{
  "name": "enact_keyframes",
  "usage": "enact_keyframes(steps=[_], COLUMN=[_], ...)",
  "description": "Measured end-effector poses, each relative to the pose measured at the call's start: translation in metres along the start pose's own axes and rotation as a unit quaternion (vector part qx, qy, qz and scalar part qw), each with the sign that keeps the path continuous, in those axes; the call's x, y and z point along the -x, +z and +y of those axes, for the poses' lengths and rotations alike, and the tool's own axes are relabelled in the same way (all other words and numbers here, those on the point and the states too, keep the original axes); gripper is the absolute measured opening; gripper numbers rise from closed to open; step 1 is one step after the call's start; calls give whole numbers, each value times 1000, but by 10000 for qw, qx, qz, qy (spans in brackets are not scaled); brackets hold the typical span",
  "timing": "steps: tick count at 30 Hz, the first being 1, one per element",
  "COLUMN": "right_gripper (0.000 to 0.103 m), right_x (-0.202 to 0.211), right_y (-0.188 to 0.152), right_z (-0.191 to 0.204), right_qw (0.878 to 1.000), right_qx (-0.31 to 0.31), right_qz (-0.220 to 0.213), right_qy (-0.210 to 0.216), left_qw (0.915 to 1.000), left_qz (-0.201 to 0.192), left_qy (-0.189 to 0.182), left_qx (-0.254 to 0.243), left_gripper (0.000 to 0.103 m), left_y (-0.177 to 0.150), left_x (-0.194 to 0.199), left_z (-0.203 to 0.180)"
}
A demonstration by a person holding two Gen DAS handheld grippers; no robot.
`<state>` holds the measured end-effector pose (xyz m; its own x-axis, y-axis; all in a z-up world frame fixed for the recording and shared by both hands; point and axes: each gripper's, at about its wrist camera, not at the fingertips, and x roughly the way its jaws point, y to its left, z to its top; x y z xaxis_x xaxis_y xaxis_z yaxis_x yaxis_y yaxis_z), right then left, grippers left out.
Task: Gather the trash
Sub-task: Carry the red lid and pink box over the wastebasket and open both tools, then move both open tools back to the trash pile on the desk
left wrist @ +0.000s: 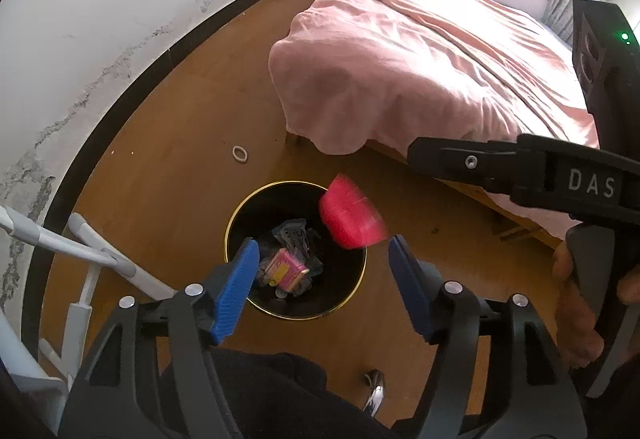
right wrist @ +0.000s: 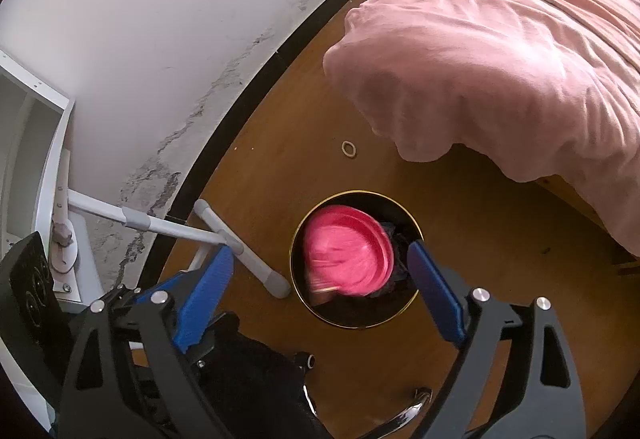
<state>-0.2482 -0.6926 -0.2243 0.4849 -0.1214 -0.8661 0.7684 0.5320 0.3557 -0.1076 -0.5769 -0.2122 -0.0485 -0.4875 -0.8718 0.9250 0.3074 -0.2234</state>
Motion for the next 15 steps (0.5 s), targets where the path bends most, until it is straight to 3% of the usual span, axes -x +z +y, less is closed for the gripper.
enact_keyframes(steps=[9,15], right_gripper=[86,86], right_x=[20,57], right_y=[0,-5], right_z=[12,66], right_qw=[9994,9946], right_qx=[90,650], right_qz=[-339,-808], right_qy=[-63,73], left_qw=[9992,9946], left_qz=[-333,-990], left_qy=[-2,87], left_qx=[-231,-284], left_gripper=[81,90], left_y=[-7,-26], left_x=[48,133], left_z=[-15,-12])
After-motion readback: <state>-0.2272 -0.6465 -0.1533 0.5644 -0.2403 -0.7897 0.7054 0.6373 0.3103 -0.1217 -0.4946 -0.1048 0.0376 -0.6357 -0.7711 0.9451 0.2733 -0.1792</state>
